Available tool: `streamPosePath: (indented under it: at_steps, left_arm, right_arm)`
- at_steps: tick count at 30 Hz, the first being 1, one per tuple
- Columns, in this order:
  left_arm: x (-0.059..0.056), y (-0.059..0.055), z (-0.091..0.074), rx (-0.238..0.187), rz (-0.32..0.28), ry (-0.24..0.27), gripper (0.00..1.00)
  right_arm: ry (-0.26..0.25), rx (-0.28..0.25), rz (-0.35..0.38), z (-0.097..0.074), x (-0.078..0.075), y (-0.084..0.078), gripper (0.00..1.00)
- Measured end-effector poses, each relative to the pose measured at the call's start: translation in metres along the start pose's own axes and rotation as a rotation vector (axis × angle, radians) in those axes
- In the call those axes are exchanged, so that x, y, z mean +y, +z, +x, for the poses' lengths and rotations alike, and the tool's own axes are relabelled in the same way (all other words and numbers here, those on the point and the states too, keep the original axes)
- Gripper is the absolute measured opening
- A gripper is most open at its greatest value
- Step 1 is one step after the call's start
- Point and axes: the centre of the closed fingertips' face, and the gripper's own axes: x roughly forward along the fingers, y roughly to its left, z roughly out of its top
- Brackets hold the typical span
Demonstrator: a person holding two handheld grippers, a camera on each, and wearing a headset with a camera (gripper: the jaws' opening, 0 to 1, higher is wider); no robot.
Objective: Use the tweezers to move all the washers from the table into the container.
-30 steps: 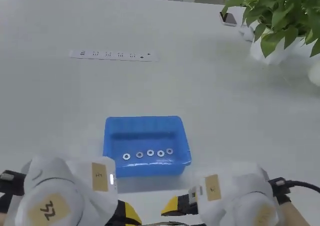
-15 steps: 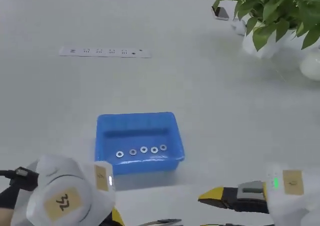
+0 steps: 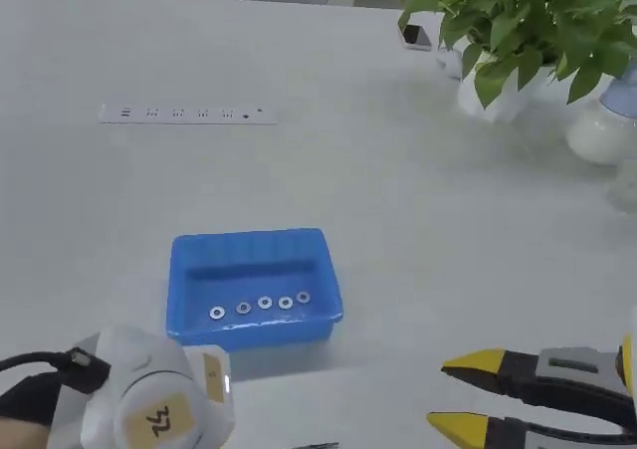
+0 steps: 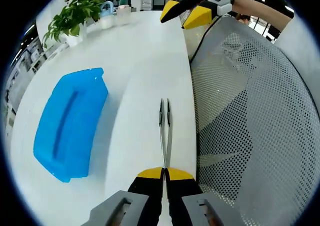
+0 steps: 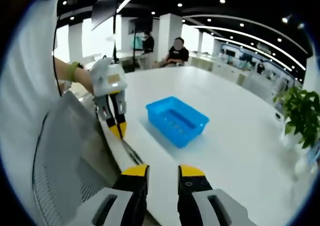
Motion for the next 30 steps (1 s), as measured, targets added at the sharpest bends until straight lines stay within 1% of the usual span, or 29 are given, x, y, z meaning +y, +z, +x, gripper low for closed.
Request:
streamPosePath:
  at_steps: [3,6,7,8,9,10,13,14,15,16,17,18,19,21,22,24,25,26,27,28,29,30]
  left_arm:
    - [0.0,-0.001,0.001,0.01,0.0,0.007,0.0]
    - [0.001,-0.001,0.001,0.019,-0.009,0.024,0.0]
    - [0.001,0.0,0.001,0.021,-0.011,0.025,0.0]
    - [0.0,-0.001,0.001,0.027,-0.02,0.023,0.0]
    - [-0.002,-0.002,0.002,0.038,-0.032,0.021,0.0]
    - [-0.002,-0.002,0.002,0.043,-0.038,0.028,0.0]
    - [-0.001,-0.003,0.002,0.046,-0.074,0.039,0.0]
    - [-0.002,-0.003,0.001,0.039,-0.094,0.039,0.0]
    - [-0.002,-0.004,0.001,0.039,-0.117,0.045,0.02]
    - [-0.001,-0.006,-0.001,0.041,-0.151,0.062,0.04]
    - [-0.001,-0.007,-0.002,0.036,-0.155,0.067,0.08]
    - [-0.001,-0.009,-0.004,0.028,-0.187,0.08,0.1]
    - [0.0,-0.009,-0.006,0.017,-0.208,0.093,0.12]
    - [-0.002,-0.007,-0.014,-0.039,-0.265,0.114,0.16]
    - [-0.002,-0.003,-0.021,-0.091,-0.322,0.125,0.18]
    - [0.001,0.005,-0.033,-0.18,-0.399,0.153,0.23]
    - [0.005,0.007,-0.043,-0.233,-0.434,0.189,0.25]
    - [0.008,0.009,-0.05,-0.262,-0.456,0.213,0.29]
    - [0.01,0.009,-0.06,-0.295,-0.484,0.245,0.31]
    - [0.013,0.01,-0.067,-0.319,-0.496,0.275,0.34]
    - [0.018,0.011,-0.077,-0.358,-0.498,0.32,0.37]
    - [0.02,0.01,-0.084,-0.376,-0.512,0.35,0.39]
  right_arm:
    - [-0.013,-0.035,0.02,-0.006,-0.004,0.004,0.19]
    - [-0.034,-0.102,0.059,-0.013,-0.01,0.01,0.19]
    - [-0.04,-0.12,0.07,-0.015,-0.012,0.011,0.19]
    - [-0.048,-0.151,0.1,-0.017,-0.015,0.013,0.19]
    - [-0.05,-0.173,0.112,-0.018,-0.017,0.015,0.19]
    - [-0.05,-0.184,0.114,-0.019,-0.019,0.016,0.2]
    - [-0.058,-0.187,0.112,-0.021,-0.026,0.014,0.23]
    - [-0.067,-0.189,0.095,-0.021,-0.03,0.013,0.23]
    - [-0.071,-0.195,0.092,-0.021,-0.033,0.012,0.23]
    - [-0.074,-0.202,0.094,-0.021,-0.035,0.012,0.24]
    - [-0.075,-0.207,0.099,-0.021,-0.036,0.011,0.25]
    - [-0.079,-0.21,0.103,-0.02,-0.037,0.01,0.26]
    - [-0.088,-0.209,0.108,-0.02,-0.038,0.009,0.27]
    - [-0.106,-0.201,0.116,-0.021,-0.041,0.005,0.28]
    - [-0.112,-0.198,0.123,-0.022,-0.041,0.003,0.28]
    - [-0.121,-0.187,0.141,-0.023,-0.043,-0.001,0.3]
    - [-0.131,-0.192,0.141,-0.023,-0.044,-0.001,0.31]
    - [-0.135,-0.193,0.144,-0.023,-0.045,-0.002,0.34]
    - [-0.136,-0.191,0.154,-0.023,-0.046,-0.004,0.35]
    - [-0.141,-0.191,0.158,-0.023,-0.047,-0.005,0.37]
    - [-0.149,-0.195,0.163,-0.022,-0.048,-0.005,0.38]
    - [-0.15,-0.198,0.171,-0.022,-0.049,-0.004,0.4]
